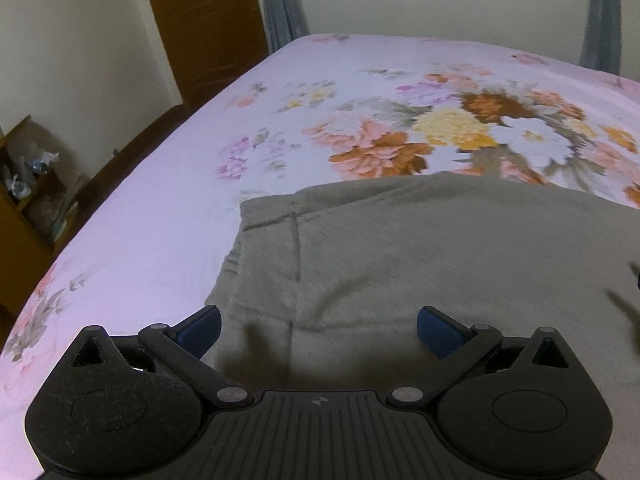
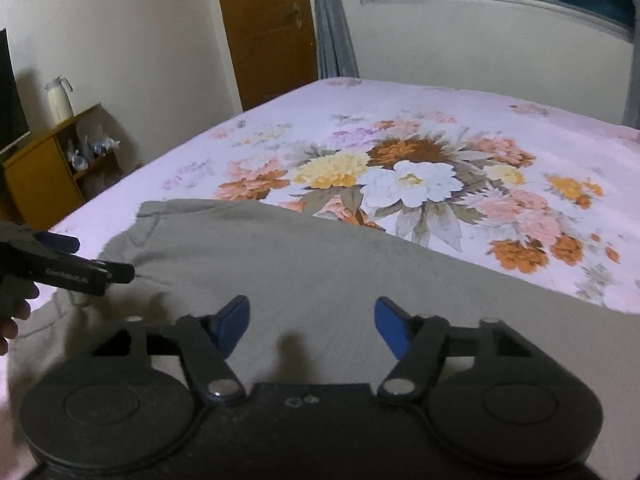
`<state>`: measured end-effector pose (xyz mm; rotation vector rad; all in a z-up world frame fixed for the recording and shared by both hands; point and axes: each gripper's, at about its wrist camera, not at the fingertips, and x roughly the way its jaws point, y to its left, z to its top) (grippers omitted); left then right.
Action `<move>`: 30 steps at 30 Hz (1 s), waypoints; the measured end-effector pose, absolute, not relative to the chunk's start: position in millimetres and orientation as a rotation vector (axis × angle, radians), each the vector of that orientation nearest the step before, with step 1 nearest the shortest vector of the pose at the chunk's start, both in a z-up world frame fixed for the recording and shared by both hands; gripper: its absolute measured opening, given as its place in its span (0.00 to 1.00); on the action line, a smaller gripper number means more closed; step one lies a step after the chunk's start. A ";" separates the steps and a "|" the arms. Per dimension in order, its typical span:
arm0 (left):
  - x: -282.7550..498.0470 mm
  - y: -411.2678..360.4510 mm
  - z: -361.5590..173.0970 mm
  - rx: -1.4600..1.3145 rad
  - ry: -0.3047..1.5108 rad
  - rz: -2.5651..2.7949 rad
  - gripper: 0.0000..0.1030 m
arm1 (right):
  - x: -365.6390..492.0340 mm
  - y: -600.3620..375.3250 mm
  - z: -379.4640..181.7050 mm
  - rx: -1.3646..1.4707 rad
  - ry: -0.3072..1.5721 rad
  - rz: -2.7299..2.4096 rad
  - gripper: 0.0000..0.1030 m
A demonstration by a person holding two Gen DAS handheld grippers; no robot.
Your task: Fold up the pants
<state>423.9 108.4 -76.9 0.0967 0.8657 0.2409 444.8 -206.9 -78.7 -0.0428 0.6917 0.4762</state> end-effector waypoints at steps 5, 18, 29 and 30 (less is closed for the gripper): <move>451.2 125.2 -92.7 0.072 0.885 0.246 1.00 | 481.8 -193.2 -88.3 -0.099 0.700 0.491 0.65; 478.5 138.7 -125.3 0.063 0.925 0.205 1.00 | 554.8 -182.5 -112.6 -0.239 0.744 0.492 0.58; 464.1 139.0 -119.9 0.071 0.929 0.230 0.96 | 529.8 -169.9 -106.7 -0.354 0.795 0.626 0.07; 457.7 138.5 -117.4 0.069 0.928 0.230 0.93 | 517.0 -170.5 -100.4 -0.370 0.774 0.637 0.06</move>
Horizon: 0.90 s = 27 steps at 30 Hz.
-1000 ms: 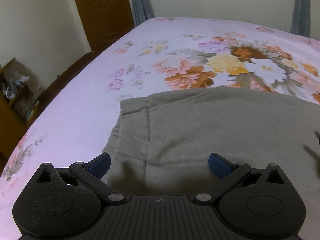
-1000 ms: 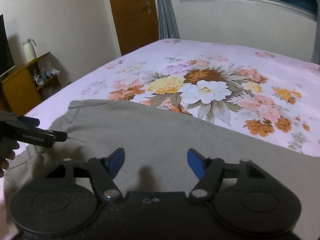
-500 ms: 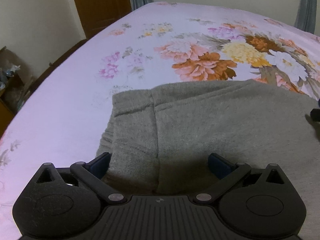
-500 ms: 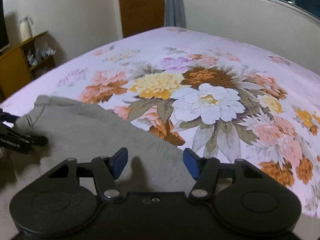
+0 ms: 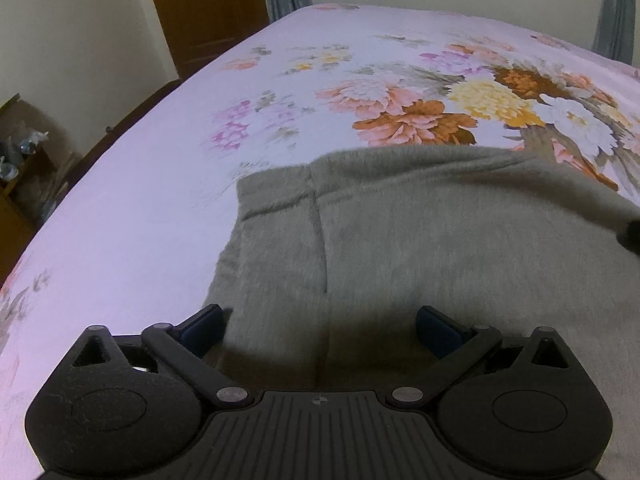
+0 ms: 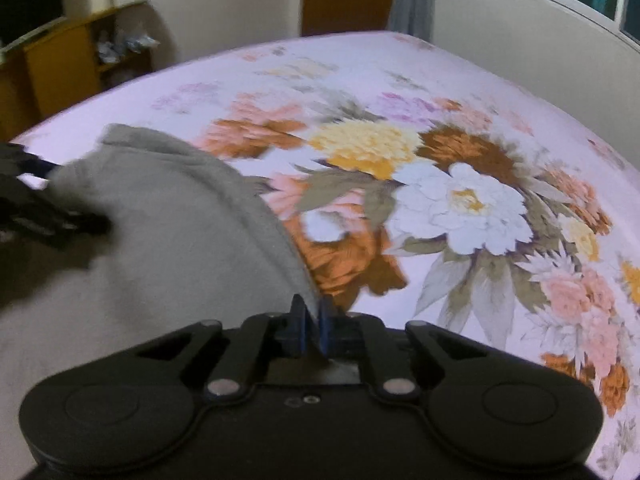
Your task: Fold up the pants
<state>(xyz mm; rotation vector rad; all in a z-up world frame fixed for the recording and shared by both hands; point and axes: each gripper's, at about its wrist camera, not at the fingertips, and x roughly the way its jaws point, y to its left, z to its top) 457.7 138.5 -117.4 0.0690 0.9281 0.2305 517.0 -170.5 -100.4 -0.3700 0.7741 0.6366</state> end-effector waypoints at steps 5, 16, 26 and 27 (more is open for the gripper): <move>418.0 143.7 -93.9 -0.023 0.914 0.207 0.90 | 441.3 -164.4 -69.4 -0.454 0.659 0.667 0.06; 286.5 164.8 -54.7 -0.248 0.918 0.115 0.90 | 280.5 -150.5 -84.2 -0.403 0.693 0.702 0.06; 233.4 163.2 -73.1 -0.453 0.971 0.047 0.92 | 261.6 -186.0 -94.3 -0.037 0.821 0.547 0.22; 232.1 163.2 -78.4 -0.474 0.987 0.052 0.92 | 261.7 -194.3 -96.6 0.020 0.845 0.526 0.24</move>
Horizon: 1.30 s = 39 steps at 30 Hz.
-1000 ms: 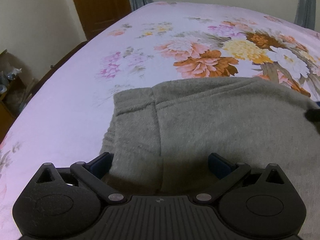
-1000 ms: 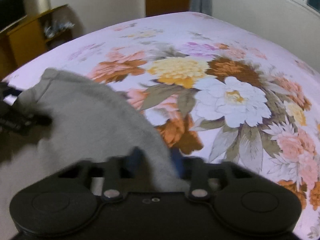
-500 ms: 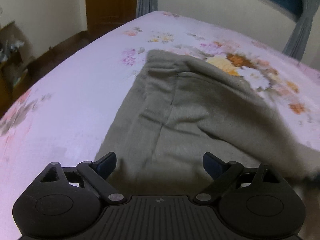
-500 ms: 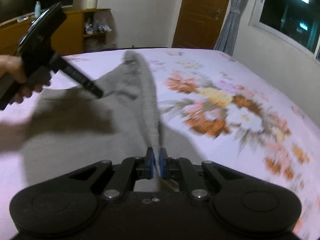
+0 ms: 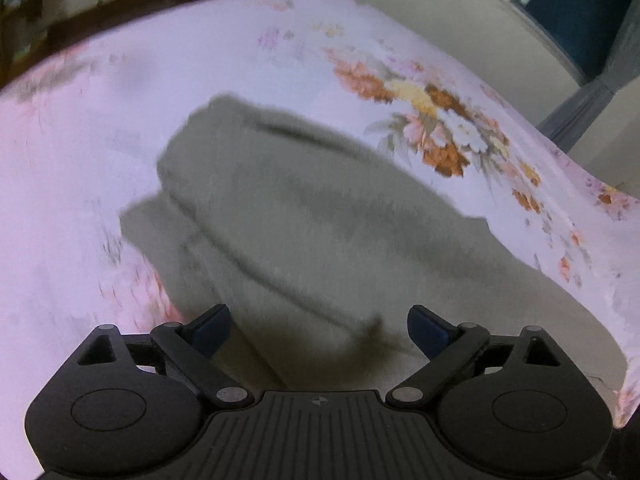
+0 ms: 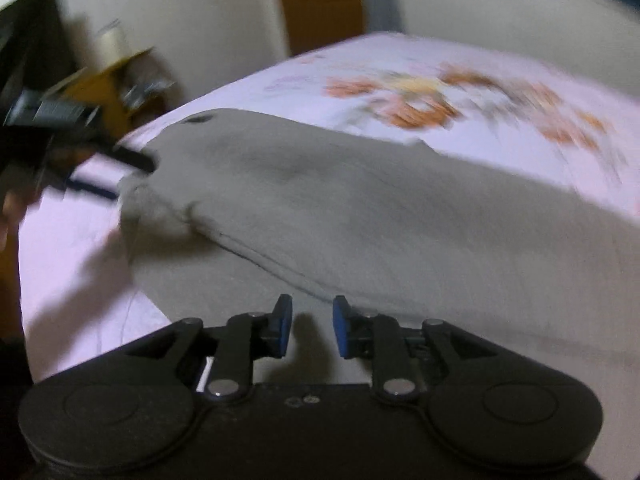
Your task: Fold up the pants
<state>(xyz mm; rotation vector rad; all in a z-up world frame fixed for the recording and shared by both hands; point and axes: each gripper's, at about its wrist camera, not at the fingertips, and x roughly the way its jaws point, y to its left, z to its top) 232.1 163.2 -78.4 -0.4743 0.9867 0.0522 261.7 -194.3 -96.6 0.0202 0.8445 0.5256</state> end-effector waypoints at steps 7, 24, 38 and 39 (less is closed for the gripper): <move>225.2 162.6 -106.9 -0.648 0.961 0.055 0.88 | 261.8 -218.4 -107.8 0.204 0.897 0.457 0.24; 268.5 179.8 -148.5 -0.870 0.873 0.169 0.33 | 298.7 -255.0 -146.3 0.754 0.888 0.284 0.17; 215.2 209.1 -100.9 -0.655 0.799 0.061 0.13 | 221.9 -211.6 -97.8 0.448 0.825 0.460 0.08; 214.6 210.8 -113.4 -0.667 0.834 0.076 0.13 | 222.3 -211.3 -110.0 0.454 0.861 0.448 0.08</move>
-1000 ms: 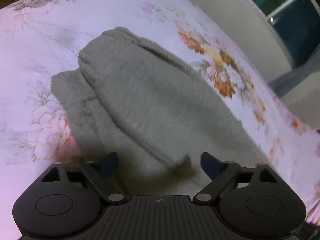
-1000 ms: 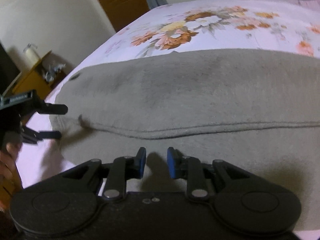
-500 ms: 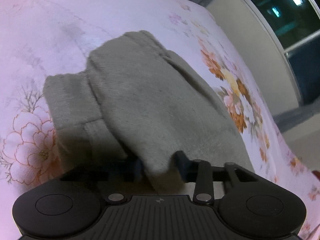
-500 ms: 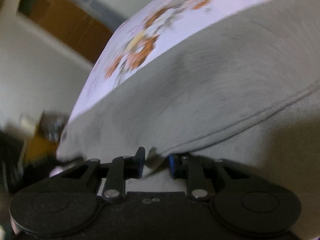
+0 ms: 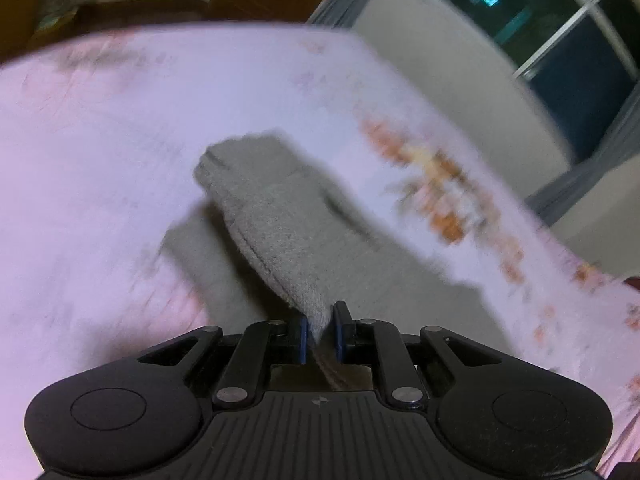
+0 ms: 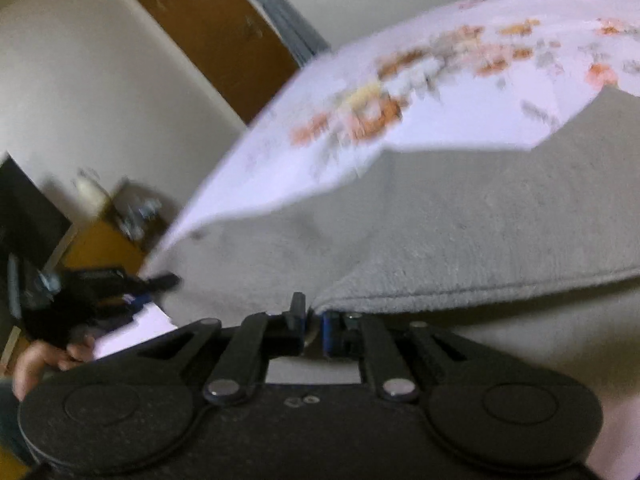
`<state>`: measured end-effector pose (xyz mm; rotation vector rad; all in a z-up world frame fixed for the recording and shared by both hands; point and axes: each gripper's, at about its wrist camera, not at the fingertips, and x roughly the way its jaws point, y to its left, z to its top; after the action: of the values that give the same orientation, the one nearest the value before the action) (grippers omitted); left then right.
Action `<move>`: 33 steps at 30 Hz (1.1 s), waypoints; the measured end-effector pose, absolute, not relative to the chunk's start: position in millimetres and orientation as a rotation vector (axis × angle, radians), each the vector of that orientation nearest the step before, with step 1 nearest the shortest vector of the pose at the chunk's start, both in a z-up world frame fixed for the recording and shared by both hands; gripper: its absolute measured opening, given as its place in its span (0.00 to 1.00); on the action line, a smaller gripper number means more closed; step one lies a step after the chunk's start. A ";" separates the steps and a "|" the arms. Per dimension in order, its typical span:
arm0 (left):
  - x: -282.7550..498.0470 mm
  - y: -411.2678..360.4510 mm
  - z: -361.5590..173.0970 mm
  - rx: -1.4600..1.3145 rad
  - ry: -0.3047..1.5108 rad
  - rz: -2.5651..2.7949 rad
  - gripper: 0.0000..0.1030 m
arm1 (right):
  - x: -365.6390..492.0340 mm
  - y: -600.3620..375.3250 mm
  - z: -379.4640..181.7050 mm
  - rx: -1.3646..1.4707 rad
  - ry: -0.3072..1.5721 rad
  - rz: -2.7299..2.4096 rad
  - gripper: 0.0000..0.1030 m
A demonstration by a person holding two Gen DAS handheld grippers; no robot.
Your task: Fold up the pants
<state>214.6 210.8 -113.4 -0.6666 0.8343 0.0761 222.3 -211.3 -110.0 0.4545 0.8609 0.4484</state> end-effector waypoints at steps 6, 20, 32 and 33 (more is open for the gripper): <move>212.2 206.5 -128.1 -0.635 0.856 0.114 0.13 | 222.3 -204.1 -127.4 0.375 0.917 0.425 0.08; 193.2 157.6 -76.0 -0.287 0.830 0.167 0.31 | 212.8 -225.8 -107.7 0.315 0.908 0.383 0.27; 204.7 55.8 -64.0 -0.111 0.854 0.016 0.36 | 194.1 -316.8 -100.1 0.386 0.862 0.161 0.41; 206.9 47.6 -65.8 -0.093 0.858 0.008 0.36 | 194.2 -327.6 -102.1 0.400 0.863 0.142 0.42</move>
<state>206.9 47.6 -65.8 -0.0932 0.8576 0.0078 194.2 -327.6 -102.1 0.4003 0.8631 0.1419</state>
